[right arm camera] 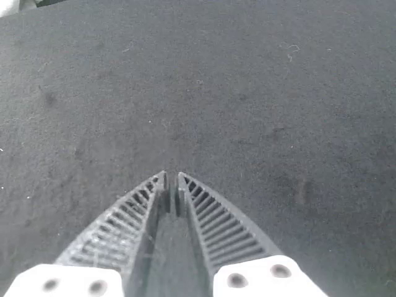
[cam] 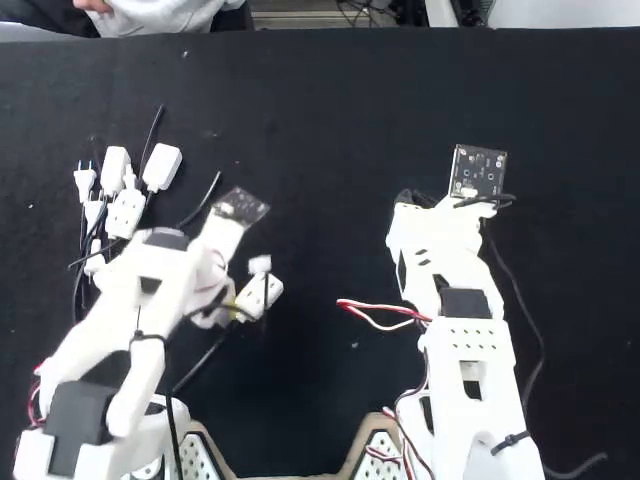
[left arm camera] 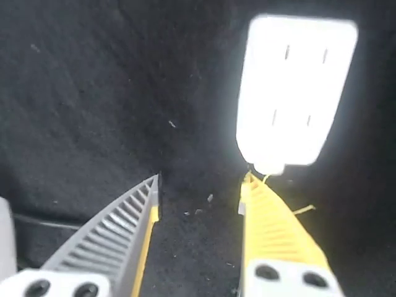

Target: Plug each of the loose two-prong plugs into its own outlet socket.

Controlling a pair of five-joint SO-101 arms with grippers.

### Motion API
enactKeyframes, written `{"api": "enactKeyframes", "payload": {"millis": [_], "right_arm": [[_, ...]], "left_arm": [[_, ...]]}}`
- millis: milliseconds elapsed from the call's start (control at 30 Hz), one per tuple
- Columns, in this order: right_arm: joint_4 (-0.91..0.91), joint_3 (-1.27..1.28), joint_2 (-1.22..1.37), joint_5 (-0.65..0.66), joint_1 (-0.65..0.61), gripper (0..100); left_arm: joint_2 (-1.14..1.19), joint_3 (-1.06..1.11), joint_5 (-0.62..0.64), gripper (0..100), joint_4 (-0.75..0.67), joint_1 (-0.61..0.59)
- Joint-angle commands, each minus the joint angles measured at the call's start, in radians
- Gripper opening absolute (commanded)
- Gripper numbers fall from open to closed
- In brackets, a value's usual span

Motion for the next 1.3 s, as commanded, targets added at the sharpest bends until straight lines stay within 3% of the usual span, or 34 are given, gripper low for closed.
{"api": "enactKeyframes", "payload": {"millis": [0,233,400,600,833,933,1067,1267], "right_arm": [[-0.028,-0.012,-0.028,-0.002,0.006,1.2],[-0.028,-0.012,-0.028,-0.002,0.006,1.2],[-0.028,-0.012,-0.028,-0.002,0.006,1.2],[-0.028,-0.012,-0.028,-0.002,0.006,1.2],[-0.028,-0.012,-0.03,-0.002,0.006,1.2],[-0.028,-0.012,-0.03,-0.002,0.006,1.2],[-0.028,-0.012,-0.03,-0.002,0.006,1.2],[-0.028,-0.012,-0.03,-0.002,0.006,1.2]], "left_arm": [[-0.057,-0.004,-0.006,21,0.034,-0.007],[-0.046,-0.225,-0.006,21,0.353,0.004],[-0.046,-0.15,-0.011,21,0.278,0.033],[-0.044,0.042,-0.012,21,0.089,0.107],[-0.055,0.074,-0.009,21,-0.074,-0.051],[-0.055,0.021,-0.011,18,-0.063,-0.084],[-0.055,-0.048,-0.011,2,-0.061,-0.084],[-0.046,-0.104,-0.012,11,-0.064,-0.082]]}}
